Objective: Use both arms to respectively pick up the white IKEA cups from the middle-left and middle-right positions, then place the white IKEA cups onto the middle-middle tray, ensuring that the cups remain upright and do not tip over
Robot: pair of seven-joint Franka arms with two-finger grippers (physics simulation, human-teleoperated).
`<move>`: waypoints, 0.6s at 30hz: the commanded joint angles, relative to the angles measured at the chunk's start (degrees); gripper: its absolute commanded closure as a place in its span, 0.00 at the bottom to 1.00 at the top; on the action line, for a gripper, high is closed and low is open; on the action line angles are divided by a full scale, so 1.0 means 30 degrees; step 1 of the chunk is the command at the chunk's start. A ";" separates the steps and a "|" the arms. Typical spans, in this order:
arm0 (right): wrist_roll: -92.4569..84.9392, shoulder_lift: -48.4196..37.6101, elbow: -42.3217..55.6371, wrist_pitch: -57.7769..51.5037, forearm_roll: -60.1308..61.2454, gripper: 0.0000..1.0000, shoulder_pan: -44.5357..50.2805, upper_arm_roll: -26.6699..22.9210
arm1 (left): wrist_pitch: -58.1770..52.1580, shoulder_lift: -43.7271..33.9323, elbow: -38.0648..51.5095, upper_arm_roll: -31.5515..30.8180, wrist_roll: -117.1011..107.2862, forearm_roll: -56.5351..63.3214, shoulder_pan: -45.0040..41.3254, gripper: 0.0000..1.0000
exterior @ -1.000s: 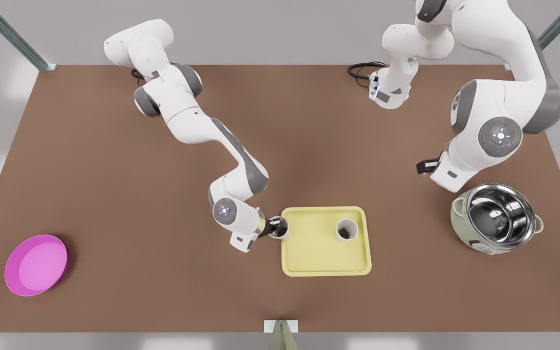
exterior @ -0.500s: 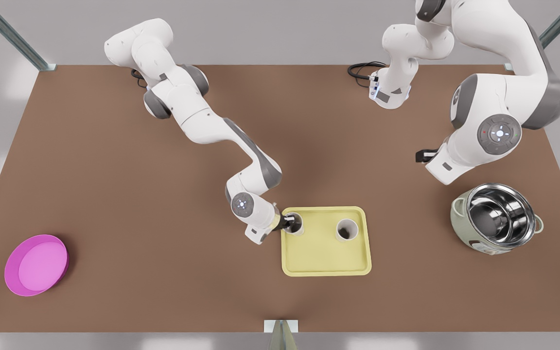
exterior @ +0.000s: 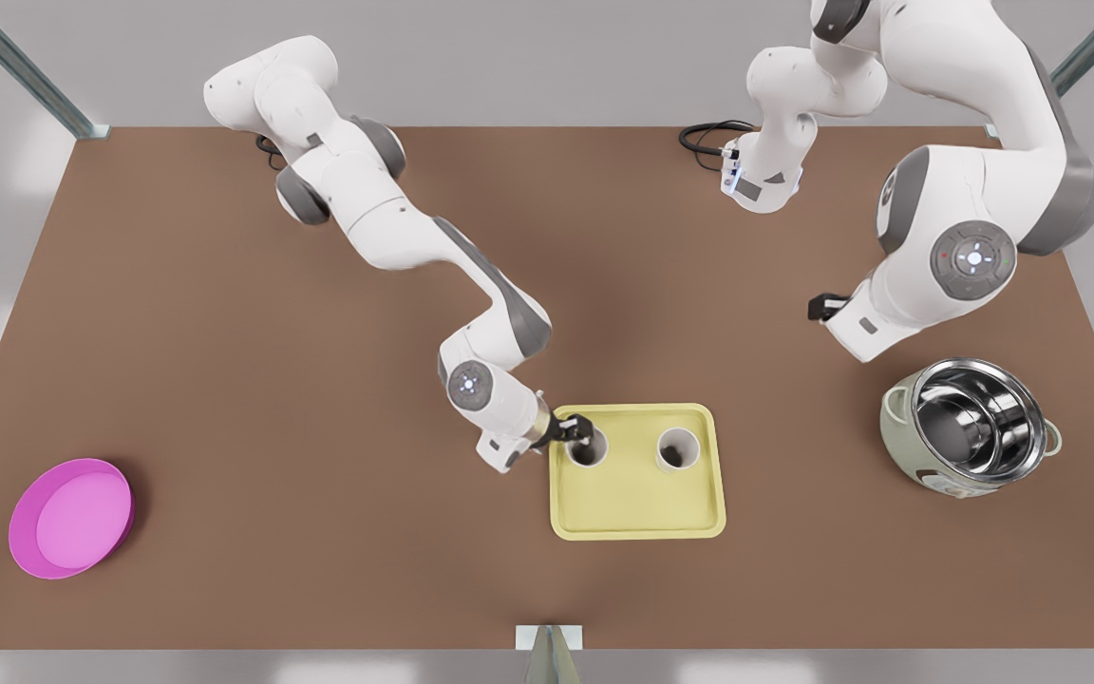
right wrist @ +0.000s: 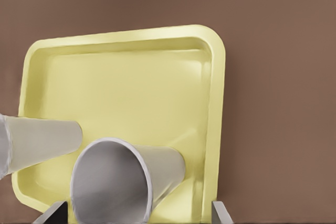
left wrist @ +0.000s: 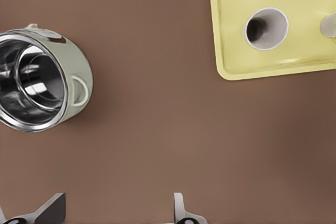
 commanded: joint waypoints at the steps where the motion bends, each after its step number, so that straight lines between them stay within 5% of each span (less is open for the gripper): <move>1: 0.0397 -0.0922 -0.0445 -0.0567 0.0236 0.00 0.0005 0.0039 | 0.1422 0.0178 -0.0024 0.0010 0.0914 0.0041 0.0145 0.00; 3: 0.0573 -0.4759 -0.4984 -0.2790 -0.0173 0.00 -0.0579 -0.0079 | 0.1452 0.0207 -0.0053 0.0010 0.0885 -0.0134 0.0262 0.00; 4: 0.0135 -0.5902 -0.6275 -0.6655 -0.0348 0.00 -0.1780 -0.0254 | 0.1335 0.0207 -0.0053 0.0010 0.0885 -0.0515 0.0262 0.00; 7: -0.2855 -0.6957 -0.6130 -1.2901 -0.5415 0.00 -0.5736 -0.0869 | 0.1043 0.0149 -0.0053 0.0011 0.0885 -0.0515 0.0263 0.00; 10: -0.9535 -0.9036 -0.4491 -1.4276 -0.7381 0.00 -0.8755 -0.1655 | 0.0896 0.0149 -0.0053 0.0040 0.0885 -0.0633 0.0263 0.00; 14: -0.9476 -1.7241 -1.0963 -1.4718 -0.7117 0.00 -0.9779 -0.2012 | 0.0427 0.0090 0.0005 0.0098 0.1001 -0.0662 0.0699 0.00; 18: -0.9447 -1.7506 -1.0993 -1.5128 -0.6853 0.00 -1.0249 -0.1954 | -0.0423 0.0002 0.0093 0.0040 0.1031 -0.1305 0.0907 0.00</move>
